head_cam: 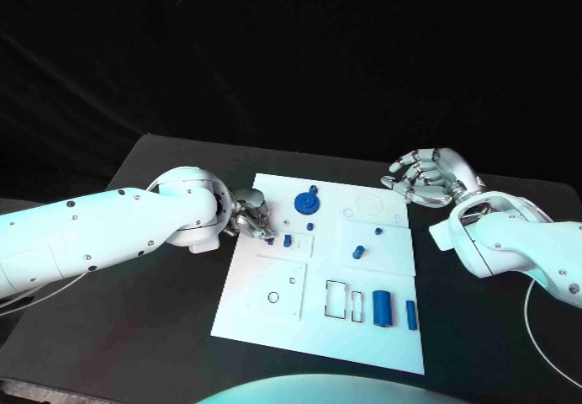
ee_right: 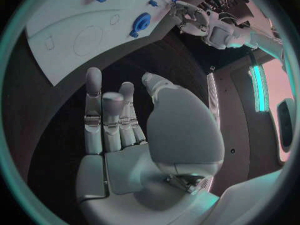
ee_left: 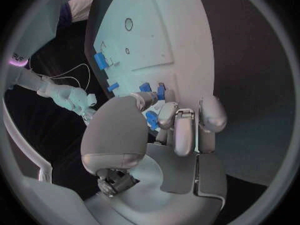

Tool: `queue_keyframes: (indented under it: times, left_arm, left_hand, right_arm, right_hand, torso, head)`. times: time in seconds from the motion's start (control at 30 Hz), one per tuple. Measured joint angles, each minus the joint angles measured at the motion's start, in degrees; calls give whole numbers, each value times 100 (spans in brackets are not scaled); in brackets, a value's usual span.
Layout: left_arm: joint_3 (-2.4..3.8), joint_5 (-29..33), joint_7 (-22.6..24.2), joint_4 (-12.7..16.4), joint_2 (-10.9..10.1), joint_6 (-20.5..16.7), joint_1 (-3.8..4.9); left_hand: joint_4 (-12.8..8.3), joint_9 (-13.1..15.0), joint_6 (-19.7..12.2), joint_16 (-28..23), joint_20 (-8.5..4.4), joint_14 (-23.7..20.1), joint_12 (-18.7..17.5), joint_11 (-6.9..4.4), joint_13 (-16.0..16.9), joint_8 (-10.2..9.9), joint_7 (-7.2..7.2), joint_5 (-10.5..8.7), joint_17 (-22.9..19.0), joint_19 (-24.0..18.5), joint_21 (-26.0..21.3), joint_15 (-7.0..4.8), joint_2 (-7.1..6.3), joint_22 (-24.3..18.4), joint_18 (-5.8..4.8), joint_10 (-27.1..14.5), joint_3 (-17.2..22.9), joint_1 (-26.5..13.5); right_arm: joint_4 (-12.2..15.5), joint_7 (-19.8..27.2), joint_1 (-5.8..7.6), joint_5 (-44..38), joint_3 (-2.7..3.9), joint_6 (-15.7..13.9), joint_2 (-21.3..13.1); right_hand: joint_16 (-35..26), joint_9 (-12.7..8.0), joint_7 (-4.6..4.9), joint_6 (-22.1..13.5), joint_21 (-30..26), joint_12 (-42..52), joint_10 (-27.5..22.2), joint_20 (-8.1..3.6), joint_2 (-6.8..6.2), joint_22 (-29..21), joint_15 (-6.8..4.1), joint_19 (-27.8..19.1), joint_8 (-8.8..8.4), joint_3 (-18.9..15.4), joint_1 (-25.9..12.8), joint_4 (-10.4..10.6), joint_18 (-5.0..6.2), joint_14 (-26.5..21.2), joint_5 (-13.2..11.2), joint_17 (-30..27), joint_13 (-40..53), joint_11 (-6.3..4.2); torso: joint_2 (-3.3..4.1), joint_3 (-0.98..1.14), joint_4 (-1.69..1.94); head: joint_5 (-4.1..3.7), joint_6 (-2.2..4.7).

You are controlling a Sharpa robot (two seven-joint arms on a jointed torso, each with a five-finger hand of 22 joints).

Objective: Assemble the parts on the task board

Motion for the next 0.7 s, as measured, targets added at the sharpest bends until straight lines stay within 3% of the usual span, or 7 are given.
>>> queue_keyframes:
  times: [0.03,0.7]
  left_arm:
    - [0,-1,-1,3,1,10,0]
    - [3,-29,-10,24,3,82,2]
  left_hand:
    - [-147,0,0,0,0,0,0,0,0,0,0,-13,0,0,0,0,-16,0,0,0,147,-16]
    - [-139,2,1,0,0,0,0,1,-6,21,1,-31,0,0,0,0,-59,-4,0,-1,170,-59]
  right_arm:
    - [0,0,0,0,0,0,0]
    - [4,1,0,1,0,1,-14]
  right_hand:
    - [0,0,0,0,0,0,0,0,0,0,0,0,0,0,0,0,0,0,0,0,0,0]
    - [0,-7,18,-18,-29,0,0,21,0,-16,0,21,23,0,0,0,0,0,0,15,-18,0]
  torso:
    - [0,0,-1]
    - [4,-2,0]
  head:
    - [0,0]
    - [-26,-12]
